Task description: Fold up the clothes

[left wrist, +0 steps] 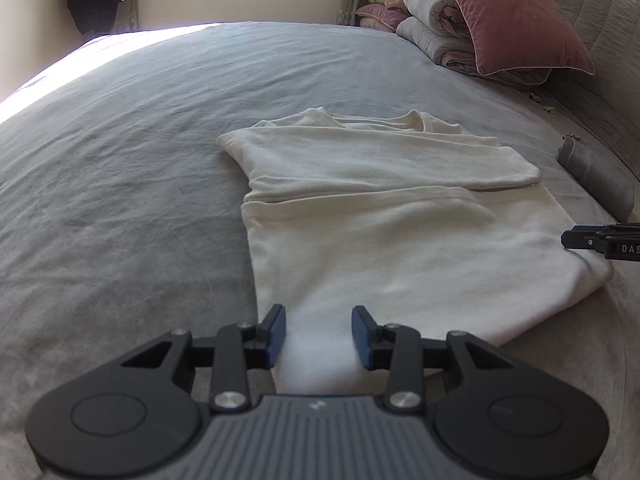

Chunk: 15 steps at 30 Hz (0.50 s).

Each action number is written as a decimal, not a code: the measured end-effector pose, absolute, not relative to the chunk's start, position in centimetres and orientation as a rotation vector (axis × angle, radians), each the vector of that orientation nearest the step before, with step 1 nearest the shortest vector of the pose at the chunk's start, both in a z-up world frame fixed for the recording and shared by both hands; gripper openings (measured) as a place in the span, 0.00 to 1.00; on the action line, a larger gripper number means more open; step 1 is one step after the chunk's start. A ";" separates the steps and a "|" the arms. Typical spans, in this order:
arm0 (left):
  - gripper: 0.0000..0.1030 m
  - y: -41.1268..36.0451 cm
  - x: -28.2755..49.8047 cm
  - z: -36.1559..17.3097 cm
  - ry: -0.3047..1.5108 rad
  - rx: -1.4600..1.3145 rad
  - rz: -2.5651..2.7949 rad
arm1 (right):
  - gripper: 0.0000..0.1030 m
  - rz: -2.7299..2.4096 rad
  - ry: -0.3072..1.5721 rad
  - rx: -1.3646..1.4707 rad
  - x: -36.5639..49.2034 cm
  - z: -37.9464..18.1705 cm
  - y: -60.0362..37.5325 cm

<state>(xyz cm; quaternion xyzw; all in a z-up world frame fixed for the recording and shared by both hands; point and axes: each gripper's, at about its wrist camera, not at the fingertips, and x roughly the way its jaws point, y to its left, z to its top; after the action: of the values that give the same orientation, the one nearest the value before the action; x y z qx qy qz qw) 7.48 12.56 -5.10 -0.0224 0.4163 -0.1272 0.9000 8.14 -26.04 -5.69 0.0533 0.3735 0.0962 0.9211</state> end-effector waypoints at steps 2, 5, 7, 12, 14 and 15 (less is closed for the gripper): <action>0.42 13.8 6.9 -4.6 0.892 -0.095 -0.247 | 0.43 0.191 0.782 0.206 7.3 -5.0 -28.0; 0.42 16.4 6.3 -4.6 0.966 -0.289 -0.230 | 0.49 0.190 0.824 0.342 6.2 -4.4 -29.9; 0.42 18.1 5.8 -4.9 0.992 -0.471 -0.240 | 0.49 0.201 0.853 0.452 5.6 -4.4 -30.9; 0.42 19.8 4.5 -7.7 1.029 -0.881 -0.192 | 0.50 0.208 0.890 0.739 4.6 -5.5 -31.8; 0.42 19.4 4.1 -9.1 1.022 -0.998 -0.170 | 0.50 0.204 0.897 0.793 4.4 -6.2 -31.2; 0.42 19.0 4.0 -9.6 1.015 -1.037 -0.153 | 0.50 0.200 0.900 0.815 4.4 -6.6 -30.8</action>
<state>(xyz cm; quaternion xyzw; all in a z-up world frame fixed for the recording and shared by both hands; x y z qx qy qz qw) 4.02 18.98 -9.64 -0.4737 0.4637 -0.0700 0.7454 4.39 -30.82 -6.57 0.3825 0.4220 0.0938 0.8166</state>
